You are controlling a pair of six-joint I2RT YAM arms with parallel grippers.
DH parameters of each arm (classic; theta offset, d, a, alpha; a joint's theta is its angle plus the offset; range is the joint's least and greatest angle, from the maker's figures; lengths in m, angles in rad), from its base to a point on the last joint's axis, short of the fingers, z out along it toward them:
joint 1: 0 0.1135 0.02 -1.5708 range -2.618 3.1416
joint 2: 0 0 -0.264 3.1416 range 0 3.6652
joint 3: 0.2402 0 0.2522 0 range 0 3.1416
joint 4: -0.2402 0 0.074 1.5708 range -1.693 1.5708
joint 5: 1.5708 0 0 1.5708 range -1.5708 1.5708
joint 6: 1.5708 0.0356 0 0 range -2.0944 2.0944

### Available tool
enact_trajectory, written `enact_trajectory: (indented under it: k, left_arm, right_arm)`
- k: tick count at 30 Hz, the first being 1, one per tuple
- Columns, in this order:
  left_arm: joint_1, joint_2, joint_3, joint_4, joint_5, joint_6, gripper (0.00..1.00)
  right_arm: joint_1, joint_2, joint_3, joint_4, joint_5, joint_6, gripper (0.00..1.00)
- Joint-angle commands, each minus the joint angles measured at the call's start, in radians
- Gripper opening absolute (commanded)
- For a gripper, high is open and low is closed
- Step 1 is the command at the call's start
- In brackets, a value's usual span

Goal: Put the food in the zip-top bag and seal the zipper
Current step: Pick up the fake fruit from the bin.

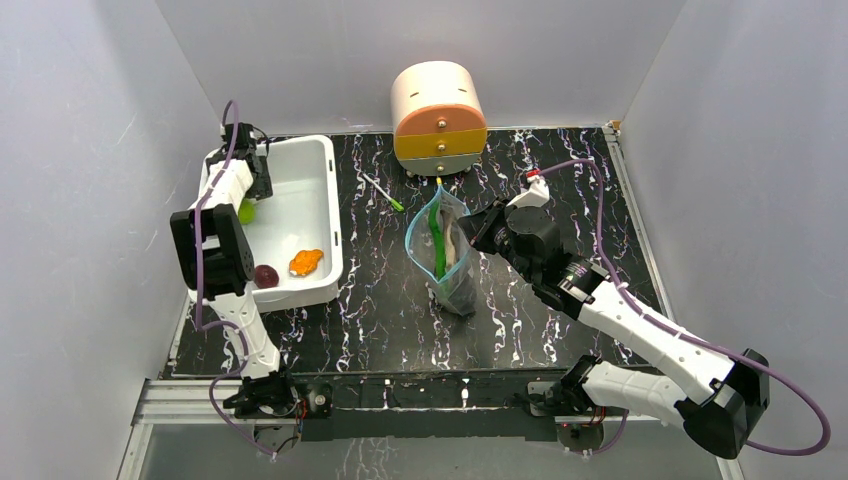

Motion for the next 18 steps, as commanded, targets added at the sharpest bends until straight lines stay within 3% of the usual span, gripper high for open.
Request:
enact_trajectory:
  k: [1,13,18]
  left_arm:
    - [0.009,0.009,0.034,-0.023,0.024,0.003,0.85]
    - [0.010,0.074,0.049,-0.030,0.049,0.006,0.79]
    - [0.011,0.101,0.090,-0.053,0.085,0.017,0.68]
  right_arm:
    - [0.001,-0.013,0.057,0.037,0.027,-0.009,0.00]
    - [0.001,-0.021,0.055,0.037,0.036,-0.014,0.00]
    - [0.001,-0.024,0.055,0.036,0.039,-0.014,0.00]
